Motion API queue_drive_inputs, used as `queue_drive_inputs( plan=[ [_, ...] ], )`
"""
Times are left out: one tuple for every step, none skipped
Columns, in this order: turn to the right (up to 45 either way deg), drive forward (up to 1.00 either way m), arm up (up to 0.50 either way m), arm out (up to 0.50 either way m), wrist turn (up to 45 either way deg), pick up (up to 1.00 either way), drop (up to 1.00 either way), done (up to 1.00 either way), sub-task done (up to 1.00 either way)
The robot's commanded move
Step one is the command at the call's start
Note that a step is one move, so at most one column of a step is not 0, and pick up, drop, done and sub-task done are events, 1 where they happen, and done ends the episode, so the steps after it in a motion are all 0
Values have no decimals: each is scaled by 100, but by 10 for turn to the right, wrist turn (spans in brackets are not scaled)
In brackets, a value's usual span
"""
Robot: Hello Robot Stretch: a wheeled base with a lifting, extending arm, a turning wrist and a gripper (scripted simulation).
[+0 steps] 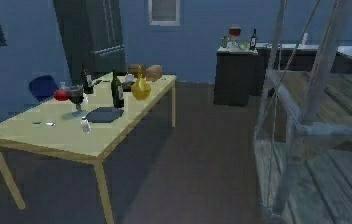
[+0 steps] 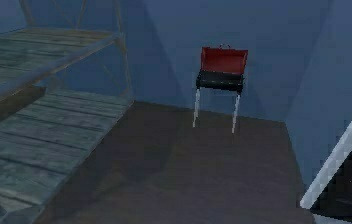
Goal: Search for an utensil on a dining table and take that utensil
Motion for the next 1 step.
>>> queue_drive_inputs(
  plan=[
    [0, 35, 0, 0, 0, 0, 0, 0, 0]
  ],
)
